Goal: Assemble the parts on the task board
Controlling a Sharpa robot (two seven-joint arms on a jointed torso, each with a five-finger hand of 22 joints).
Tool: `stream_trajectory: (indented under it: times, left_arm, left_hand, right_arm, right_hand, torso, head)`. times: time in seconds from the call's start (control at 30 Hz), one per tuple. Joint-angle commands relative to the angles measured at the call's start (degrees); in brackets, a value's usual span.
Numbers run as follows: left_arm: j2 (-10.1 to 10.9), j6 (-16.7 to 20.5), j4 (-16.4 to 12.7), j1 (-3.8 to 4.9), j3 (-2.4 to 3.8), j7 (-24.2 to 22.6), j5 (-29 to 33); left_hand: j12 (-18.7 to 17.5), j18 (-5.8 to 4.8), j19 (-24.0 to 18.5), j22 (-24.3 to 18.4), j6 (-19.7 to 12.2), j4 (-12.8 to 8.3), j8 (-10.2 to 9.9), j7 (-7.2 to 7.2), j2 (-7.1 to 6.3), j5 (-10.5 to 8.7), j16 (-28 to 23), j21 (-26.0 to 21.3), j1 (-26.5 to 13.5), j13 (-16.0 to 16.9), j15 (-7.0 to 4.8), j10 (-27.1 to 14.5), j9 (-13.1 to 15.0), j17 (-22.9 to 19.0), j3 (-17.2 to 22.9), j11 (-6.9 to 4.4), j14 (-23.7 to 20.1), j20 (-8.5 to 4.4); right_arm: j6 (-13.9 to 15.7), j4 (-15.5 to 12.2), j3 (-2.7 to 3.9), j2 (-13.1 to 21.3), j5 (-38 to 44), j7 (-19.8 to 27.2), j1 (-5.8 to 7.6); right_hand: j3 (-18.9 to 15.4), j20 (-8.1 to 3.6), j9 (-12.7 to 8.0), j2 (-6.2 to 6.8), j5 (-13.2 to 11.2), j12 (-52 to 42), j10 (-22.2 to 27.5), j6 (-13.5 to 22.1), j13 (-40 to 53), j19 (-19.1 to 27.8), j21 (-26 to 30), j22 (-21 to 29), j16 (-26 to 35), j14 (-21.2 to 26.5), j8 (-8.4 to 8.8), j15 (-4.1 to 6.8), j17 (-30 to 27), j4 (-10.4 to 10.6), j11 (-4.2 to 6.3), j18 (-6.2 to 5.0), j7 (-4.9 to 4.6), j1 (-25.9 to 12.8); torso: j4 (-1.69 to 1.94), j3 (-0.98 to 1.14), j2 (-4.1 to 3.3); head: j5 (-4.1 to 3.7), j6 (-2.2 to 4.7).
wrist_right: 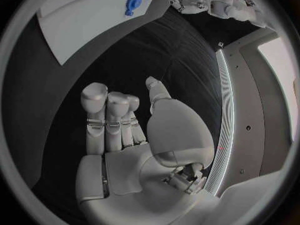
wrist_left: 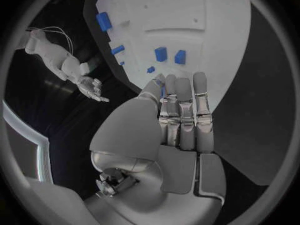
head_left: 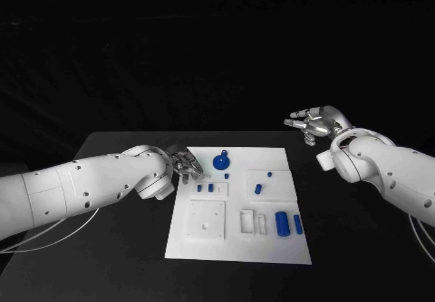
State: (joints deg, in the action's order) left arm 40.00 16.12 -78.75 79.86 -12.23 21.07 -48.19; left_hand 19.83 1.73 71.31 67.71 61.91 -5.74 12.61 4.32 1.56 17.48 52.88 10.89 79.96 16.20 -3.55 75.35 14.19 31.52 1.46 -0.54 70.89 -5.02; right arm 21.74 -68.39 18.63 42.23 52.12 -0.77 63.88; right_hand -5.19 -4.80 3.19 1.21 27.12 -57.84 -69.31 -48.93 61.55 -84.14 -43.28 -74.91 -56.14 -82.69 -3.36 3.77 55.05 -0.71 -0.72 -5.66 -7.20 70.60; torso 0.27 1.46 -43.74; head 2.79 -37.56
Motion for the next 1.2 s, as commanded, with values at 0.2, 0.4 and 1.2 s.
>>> stream_trajectory:
  times: [0.2,0.4,1.2]
  left_arm:
    - [-3.21,7.98,2.21,0.21,-0.10,-17.33,-1.34]
    - [-5.93,8.59,4.67,0.24,-0.24,-19.86,-7.60]
    - [-13.04,2.05,12.35,-0.18,-1.53,-21.06,-30.06]
  left_hand:
    - [-13.61,1.52,-1.06,7.15,4.04,-7.99,-6.26,0.95,-0.52,-3.19,2.93,3.14,0.52,-12.41,0.64,2.21,-6.37,-0.95,4.49,1.33,0.30,0.69]
    - [-16.42,2.52,-1.28,8.32,3.09,-9.42,-9.06,1.35,-0.46,-5.40,3.55,3.25,-0.67,-12.73,1.76,-1.54,-7.97,-1.75,4.52,3.27,0.24,1.65]
    - [-16.48,4.22,1.34,8.20,0.18,-9.27,-9.01,1.49,-3.48,-8.66,6.34,4.37,-2.75,-12.82,2.30,-6.83,-10.37,-5.38,6.49,4.61,3.20,2.74]
  right_arm:
    - [-0.02,0.09,0.02,-0.02,-0.07,0.67,-0.03]
    - [0.10,0.11,0.02,-0.19,-0.10,0.78,-0.03]
    - [0.06,-0.58,0.02,-0.70,-0.09,0.86,-0.02]
  right_hand:
    - [0.06,0.10,0.04,-0.09,0.38,0.17,0.53,0.25,-0.12,-3.07,0.03,-1.43,0.36,-0.08,0.15,-0.09,-0.19,0.33,-0.01,-1.07,0.00,-0.41]
    - [0.08,0.11,0.03,0.00,0.40,0.47,0.74,0.30,-0.37,-3.03,0.34,-1.33,0.58,-0.05,0.16,-0.10,-0.40,0.34,-0.01,-1.09,-0.01,-0.45]
    - [0.30,0.09,0.03,0.03,0.74,0.55,0.72,0.31,-0.53,-3.07,0.51,-1.21,0.80,-0.08,0.15,-0.08,-0.56,0.27,0.01,-1.07,-0.01,-0.38]
  torso:
    - [0.05,0.08,-0.03]
    - [-0.09,0.02,-0.05]
    - [-0.12,0.04,-0.17]
  head:
    - [-0.46,0.38]
    - [-0.75,0.53]
    - [-1.54,0.85]
